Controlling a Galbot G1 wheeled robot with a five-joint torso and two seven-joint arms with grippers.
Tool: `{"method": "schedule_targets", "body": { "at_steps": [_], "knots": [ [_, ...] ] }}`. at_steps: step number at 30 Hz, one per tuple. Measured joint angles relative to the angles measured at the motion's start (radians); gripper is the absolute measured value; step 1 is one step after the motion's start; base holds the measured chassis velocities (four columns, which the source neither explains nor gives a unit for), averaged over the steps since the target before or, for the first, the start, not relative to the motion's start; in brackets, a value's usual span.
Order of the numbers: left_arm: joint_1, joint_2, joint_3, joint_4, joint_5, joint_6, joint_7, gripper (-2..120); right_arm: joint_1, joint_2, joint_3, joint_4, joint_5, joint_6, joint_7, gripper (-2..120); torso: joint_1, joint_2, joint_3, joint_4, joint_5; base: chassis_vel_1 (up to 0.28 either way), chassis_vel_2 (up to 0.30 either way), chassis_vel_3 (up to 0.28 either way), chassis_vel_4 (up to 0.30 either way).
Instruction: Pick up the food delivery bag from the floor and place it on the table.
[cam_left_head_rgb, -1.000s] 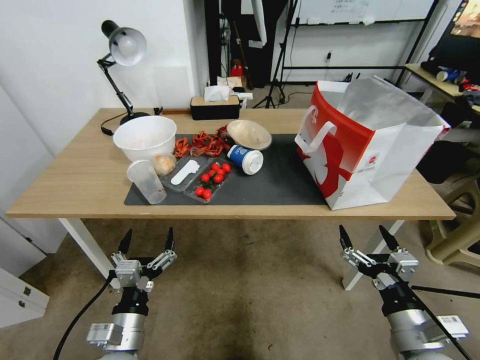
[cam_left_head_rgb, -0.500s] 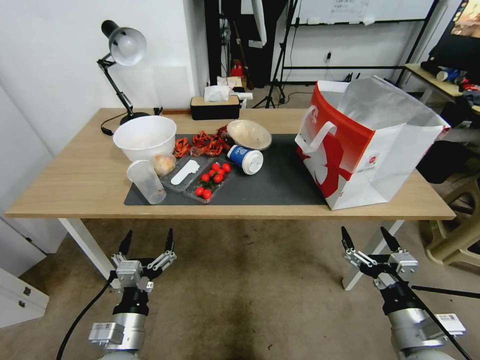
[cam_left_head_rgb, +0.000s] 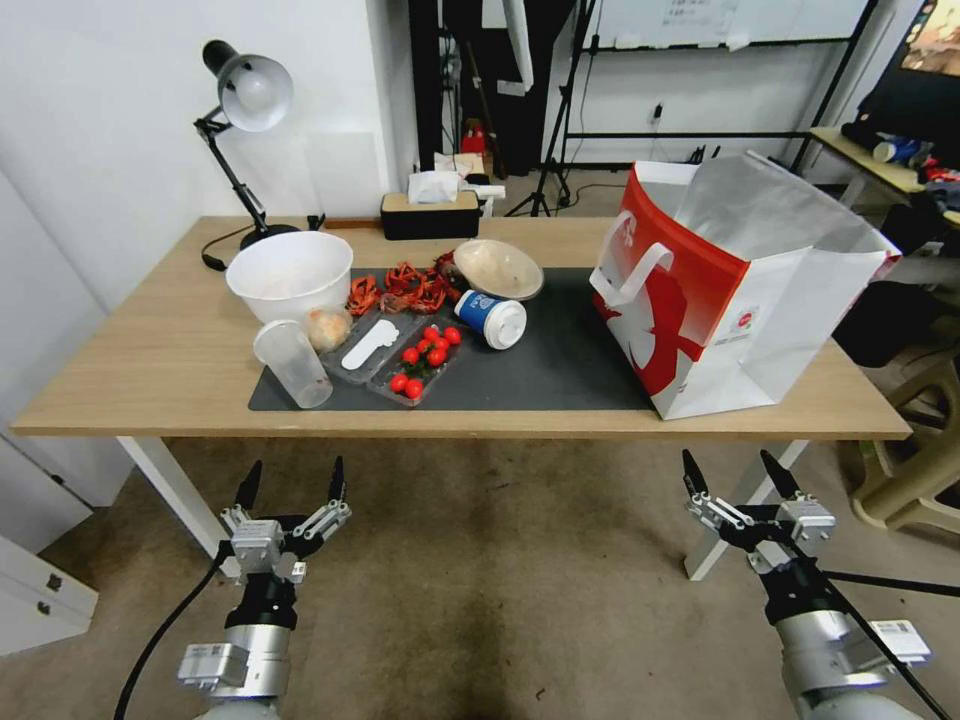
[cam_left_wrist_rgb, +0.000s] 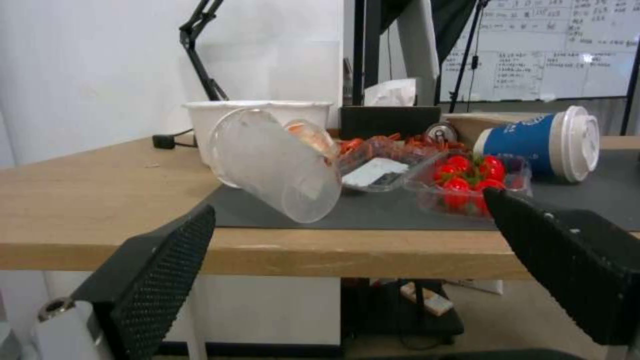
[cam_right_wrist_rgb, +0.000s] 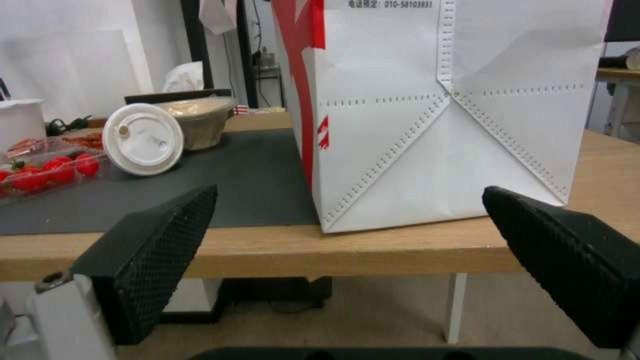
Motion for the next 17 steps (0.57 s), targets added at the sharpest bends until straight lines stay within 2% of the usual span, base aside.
{"method": "schedule_targets", "body": {
  "at_steps": [17],
  "knots": [
    [0.000, 0.000, -0.001, 0.000, 0.001, 0.001, -0.001, 100, 0.000, 0.000, 0.000, 0.000, -0.001, 0.000, -0.002, 100, 0.000, 0.000, 0.000, 0.0000, 0.0000, 0.000, 0.000, 0.000, 0.000]
  ]
}}
